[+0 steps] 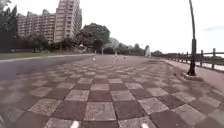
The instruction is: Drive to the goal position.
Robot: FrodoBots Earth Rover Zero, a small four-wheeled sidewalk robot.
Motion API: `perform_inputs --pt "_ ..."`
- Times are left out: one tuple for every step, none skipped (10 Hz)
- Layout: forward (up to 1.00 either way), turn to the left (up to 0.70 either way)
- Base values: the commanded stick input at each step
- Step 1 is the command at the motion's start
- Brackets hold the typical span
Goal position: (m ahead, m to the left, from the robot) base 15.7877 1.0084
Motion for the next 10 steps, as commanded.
perform_inputs --pt "0.7 0.0" --pt "0.7 0.0" --pt "0.7 0.0" --pt "0.7 0.0" --pt "0.7 0.0" --pt "0.7 0.0" --pt "0.7 0.0" --pt "0.7 0.0" --pt "0.7 0.0" --pt "0.7 0.0"
